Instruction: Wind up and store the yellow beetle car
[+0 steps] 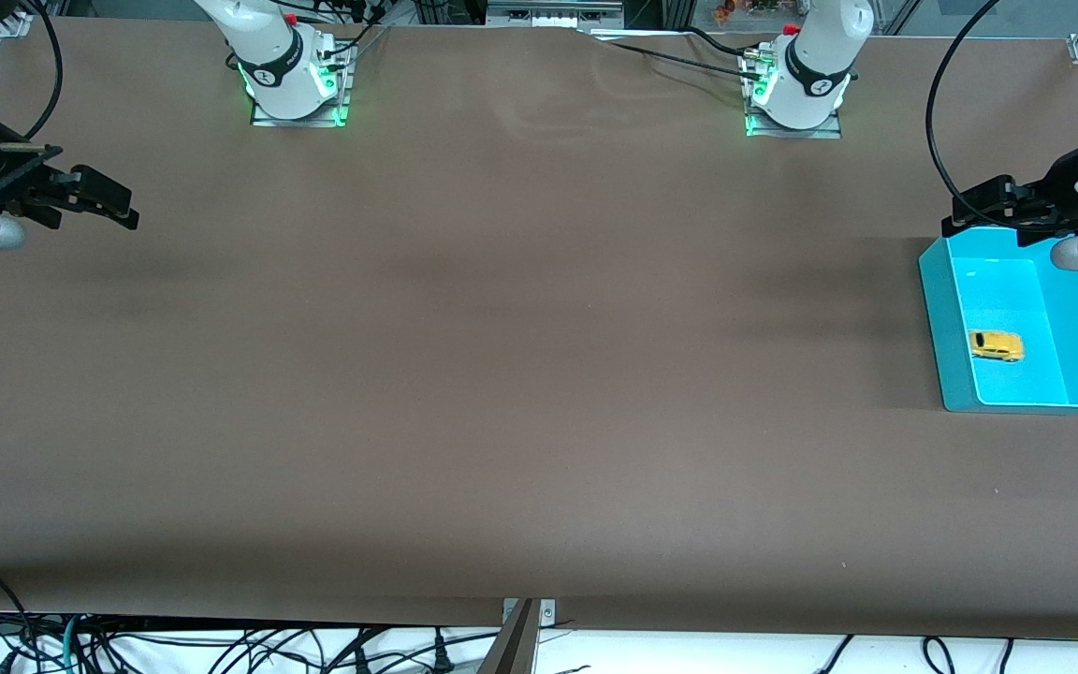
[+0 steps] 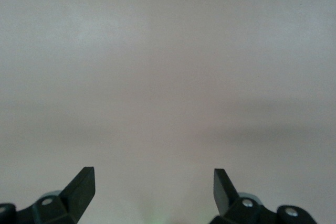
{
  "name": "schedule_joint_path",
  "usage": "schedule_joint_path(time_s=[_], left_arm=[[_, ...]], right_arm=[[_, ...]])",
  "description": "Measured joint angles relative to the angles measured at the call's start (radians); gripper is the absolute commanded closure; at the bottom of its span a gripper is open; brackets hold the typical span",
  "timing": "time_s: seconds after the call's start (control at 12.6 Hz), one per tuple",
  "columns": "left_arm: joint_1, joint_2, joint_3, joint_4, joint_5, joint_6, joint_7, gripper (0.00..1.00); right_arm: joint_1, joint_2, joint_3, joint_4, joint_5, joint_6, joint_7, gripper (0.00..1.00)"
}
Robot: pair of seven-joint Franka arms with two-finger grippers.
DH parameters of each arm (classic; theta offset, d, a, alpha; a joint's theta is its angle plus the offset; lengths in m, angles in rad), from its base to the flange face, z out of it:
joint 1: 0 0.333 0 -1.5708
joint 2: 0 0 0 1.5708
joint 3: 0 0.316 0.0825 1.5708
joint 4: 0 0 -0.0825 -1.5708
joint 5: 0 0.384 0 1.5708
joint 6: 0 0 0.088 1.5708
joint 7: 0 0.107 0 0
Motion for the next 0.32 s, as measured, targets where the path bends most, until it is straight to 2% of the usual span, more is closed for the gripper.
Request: schedule_joint_path(time_s=[0.32], left_arm=[[0.0,0.0,0.0,0.0,0.0,0.0,0.0,0.0]], right_arm=[[0.002,0.007,0.001,0.002,0.0,0.007,0.0,0.0]])
